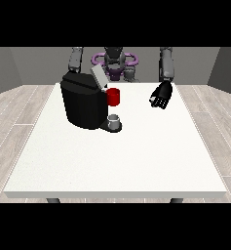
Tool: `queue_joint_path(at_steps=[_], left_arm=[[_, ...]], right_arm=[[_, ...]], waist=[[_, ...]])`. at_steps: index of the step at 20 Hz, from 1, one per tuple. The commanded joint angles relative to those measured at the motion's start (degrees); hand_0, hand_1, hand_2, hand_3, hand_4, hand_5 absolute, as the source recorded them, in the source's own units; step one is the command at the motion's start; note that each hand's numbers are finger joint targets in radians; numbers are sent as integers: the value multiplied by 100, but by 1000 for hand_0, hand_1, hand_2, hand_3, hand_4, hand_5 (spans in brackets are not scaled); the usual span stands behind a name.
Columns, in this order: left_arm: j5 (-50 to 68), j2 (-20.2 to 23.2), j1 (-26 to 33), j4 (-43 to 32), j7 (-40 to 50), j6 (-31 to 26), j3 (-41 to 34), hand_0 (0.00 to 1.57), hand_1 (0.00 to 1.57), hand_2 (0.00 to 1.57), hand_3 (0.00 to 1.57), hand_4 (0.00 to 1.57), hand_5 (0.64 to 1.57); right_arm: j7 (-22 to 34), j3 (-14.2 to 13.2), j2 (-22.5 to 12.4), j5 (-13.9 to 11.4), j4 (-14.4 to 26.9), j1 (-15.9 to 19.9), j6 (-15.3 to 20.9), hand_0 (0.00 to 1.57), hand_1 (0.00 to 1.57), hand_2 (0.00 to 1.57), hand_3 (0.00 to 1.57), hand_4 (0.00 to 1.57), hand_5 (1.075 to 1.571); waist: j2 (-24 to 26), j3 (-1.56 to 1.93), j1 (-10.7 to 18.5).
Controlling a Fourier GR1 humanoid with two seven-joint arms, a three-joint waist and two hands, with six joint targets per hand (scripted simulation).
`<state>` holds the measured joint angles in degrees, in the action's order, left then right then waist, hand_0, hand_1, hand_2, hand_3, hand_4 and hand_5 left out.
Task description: Insert the coffee pod into the coffee machine and close the lid
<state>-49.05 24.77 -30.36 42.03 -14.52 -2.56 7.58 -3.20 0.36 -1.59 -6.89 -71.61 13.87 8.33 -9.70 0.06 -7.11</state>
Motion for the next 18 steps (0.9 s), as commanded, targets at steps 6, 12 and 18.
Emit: queue_joint_path(at_steps=[6,12,18], left_arm=[[343,-301,-43,-45,-783,-29,-327,1420,1420,1402,1332,494,1571],[557,-210,-569,190,-387,-1376,-425,1413,1413,1400,1314,515,1571],[486,-511,-939,283,121,-1498,-532,1402,1402,1390,1329,542,1571]], right_arm=[[306,20,30,-363,163,-58,432,0,0,0,0,0,1571],[426,-33,-34,-369,541,-144,339,0,0,0,0,0,1571],[440,113,-144,-427,401,-40,74,0,0,0,0,0,1571]], waist=[[312,-8,225],[836,-5,286],[834,-7,-42]])
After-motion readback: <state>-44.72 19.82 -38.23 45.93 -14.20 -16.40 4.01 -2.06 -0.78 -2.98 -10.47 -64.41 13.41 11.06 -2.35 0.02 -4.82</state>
